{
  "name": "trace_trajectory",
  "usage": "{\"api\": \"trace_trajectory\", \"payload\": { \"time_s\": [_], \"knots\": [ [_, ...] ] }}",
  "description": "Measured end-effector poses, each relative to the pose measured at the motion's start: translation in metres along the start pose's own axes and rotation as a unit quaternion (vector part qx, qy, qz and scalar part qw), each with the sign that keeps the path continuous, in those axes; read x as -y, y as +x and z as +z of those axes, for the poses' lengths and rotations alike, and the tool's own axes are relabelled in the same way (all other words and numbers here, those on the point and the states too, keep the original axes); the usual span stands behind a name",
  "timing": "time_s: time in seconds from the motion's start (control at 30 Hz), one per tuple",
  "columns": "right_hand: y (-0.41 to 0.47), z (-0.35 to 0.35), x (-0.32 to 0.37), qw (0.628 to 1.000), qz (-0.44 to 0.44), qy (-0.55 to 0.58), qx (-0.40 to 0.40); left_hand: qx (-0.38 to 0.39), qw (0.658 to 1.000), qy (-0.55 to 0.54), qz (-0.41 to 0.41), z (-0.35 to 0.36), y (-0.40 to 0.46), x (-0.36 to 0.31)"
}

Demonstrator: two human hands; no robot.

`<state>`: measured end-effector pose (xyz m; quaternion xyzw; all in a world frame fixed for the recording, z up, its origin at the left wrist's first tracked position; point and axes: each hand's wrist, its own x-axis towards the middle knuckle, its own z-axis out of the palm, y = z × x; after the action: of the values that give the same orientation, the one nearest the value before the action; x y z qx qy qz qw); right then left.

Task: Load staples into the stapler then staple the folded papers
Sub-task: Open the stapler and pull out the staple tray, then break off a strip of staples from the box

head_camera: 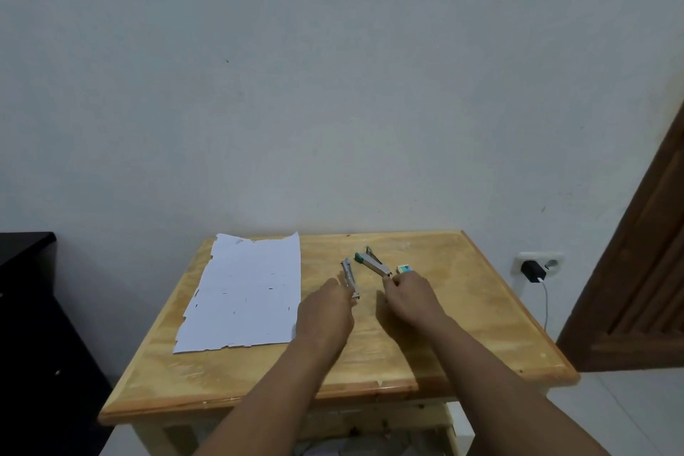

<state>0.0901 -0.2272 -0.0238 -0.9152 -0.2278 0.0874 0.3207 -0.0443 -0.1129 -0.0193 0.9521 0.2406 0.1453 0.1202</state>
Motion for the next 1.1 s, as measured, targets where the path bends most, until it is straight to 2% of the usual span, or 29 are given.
{"api": "trace_trajectory", "payload": {
  "time_s": [0.13, 0.3, 0.4, 0.5, 0.6, 0.73, 0.9, 1.1],
  "knots": [
    [0.001, 0.005, -0.004, 0.993, -0.047, -0.112, -0.004, 0.002, 0.994, 0.104, 0.03, 0.006, 0.0, -0.004],
    [0.002, 0.002, -0.001, 0.978, -0.078, -0.192, 0.001, 0.021, 0.988, 0.144, 0.041, -0.002, 0.009, -0.019],
    [0.007, -0.011, -0.003, 0.991, -0.072, -0.115, -0.012, 0.052, 0.984, 0.167, 0.039, -0.011, 0.016, -0.026],
    [0.016, -0.03, -0.017, 0.997, -0.028, 0.011, -0.072, 0.063, 0.981, 0.179, 0.043, -0.014, 0.019, -0.029],
    [0.022, -0.041, -0.038, 0.992, 0.03, 0.058, -0.111, 0.074, 0.978, 0.187, 0.06, -0.016, 0.018, -0.03],
    [0.029, -0.036, -0.056, 0.992, 0.062, 0.032, -0.102, 0.077, 0.978, 0.181, 0.075, -0.016, 0.012, -0.027],
    [0.036, -0.021, -0.049, 0.99, 0.059, -0.108, -0.074, 0.05, 0.983, 0.155, 0.089, -0.002, 0.008, -0.017],
    [0.025, -0.021, -0.052, 0.988, 0.054, -0.101, -0.108, 0.056, 0.987, 0.117, 0.091, 0.008, 0.001, -0.008]
  ]
}}
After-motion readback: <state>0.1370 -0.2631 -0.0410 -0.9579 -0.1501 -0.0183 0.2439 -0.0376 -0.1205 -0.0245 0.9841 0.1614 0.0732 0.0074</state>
